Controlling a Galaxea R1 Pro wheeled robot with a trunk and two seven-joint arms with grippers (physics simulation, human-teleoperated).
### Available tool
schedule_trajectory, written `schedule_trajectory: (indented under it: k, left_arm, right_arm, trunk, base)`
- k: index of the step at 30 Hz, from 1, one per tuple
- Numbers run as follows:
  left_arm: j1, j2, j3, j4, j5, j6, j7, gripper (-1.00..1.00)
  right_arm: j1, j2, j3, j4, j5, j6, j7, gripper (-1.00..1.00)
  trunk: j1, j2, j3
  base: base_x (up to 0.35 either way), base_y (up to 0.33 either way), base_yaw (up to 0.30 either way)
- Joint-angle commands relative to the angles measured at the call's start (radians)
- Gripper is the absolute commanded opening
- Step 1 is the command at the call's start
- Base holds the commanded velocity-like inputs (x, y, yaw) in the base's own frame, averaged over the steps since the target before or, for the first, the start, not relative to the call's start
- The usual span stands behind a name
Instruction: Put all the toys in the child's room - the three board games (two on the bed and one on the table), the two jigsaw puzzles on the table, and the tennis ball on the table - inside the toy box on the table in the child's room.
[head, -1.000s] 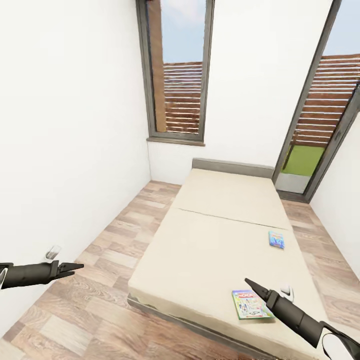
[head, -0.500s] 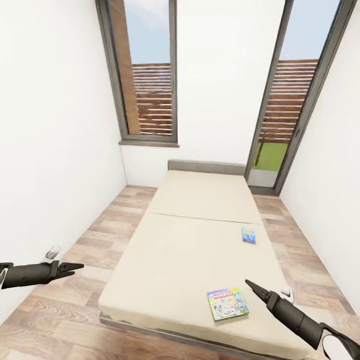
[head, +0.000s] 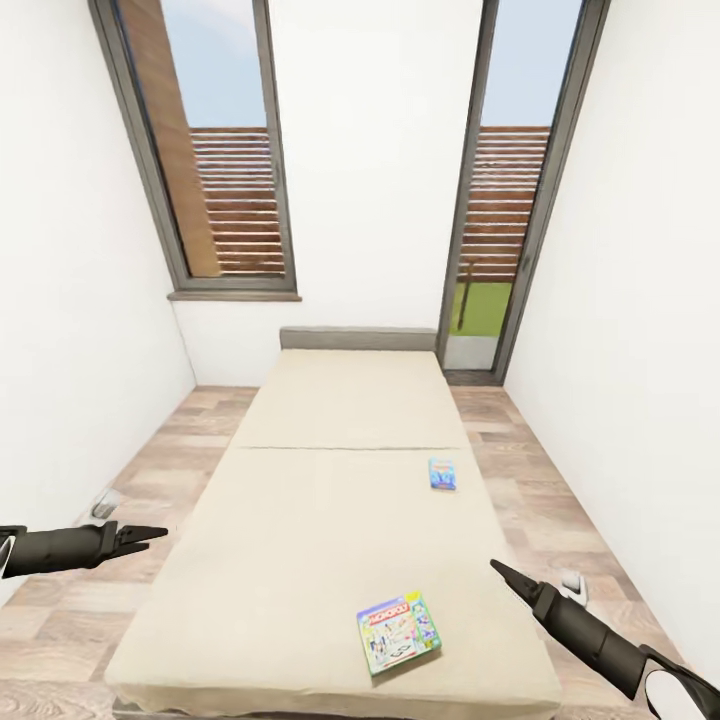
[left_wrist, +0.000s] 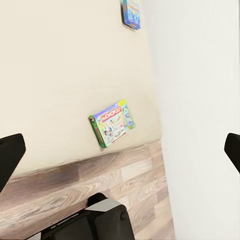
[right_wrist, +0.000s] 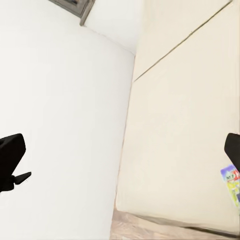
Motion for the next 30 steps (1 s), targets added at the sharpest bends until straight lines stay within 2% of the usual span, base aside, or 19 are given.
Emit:
schedule_trajectory:
  k: [1,8,15,30]
  left_arm:
    - [0.000,0.001,0.000,-0.001,0.002,0.010,-0.002,1.00]
    - [0.000,0.001,0.000,-0.001,0.002,0.010,-0.002,1.00]
    - [0.000,0.001,0.000,-0.001,0.002,0.010,-0.002,1.00]
    - [0.000,0.001,0.000,-0.001,0.002,0.010,-0.002,1.00]
  right_arm:
    - [-0.001,0.000,-0.001,0.000,-0.007,0.008,0.000,1.00]
    - [-0.001,0.000,-0.001,0.000,-0.007,0.008,0.000,1.00]
    - [-0.001,0.000,-0.001,0.000,-0.007,0.007,-0.001,1.00]
    - [-0.001,0.000,0.000,0.000,-0.004,0.006,-0.006,1.00]
  trunk:
    - [0.001,-0.002,-0.002]
    - [0.001,-0.002,0.001]
    - [0.001,-0.002,0.004]
    - [0.001,-0.002,0.006]
  base:
    - [0.213,-0.205,-0.285]
    - [0.183,-0.172,-0.286]
    - [0.063,-0.057,-0.246]
    - [0.006,-0.199,-0.027]
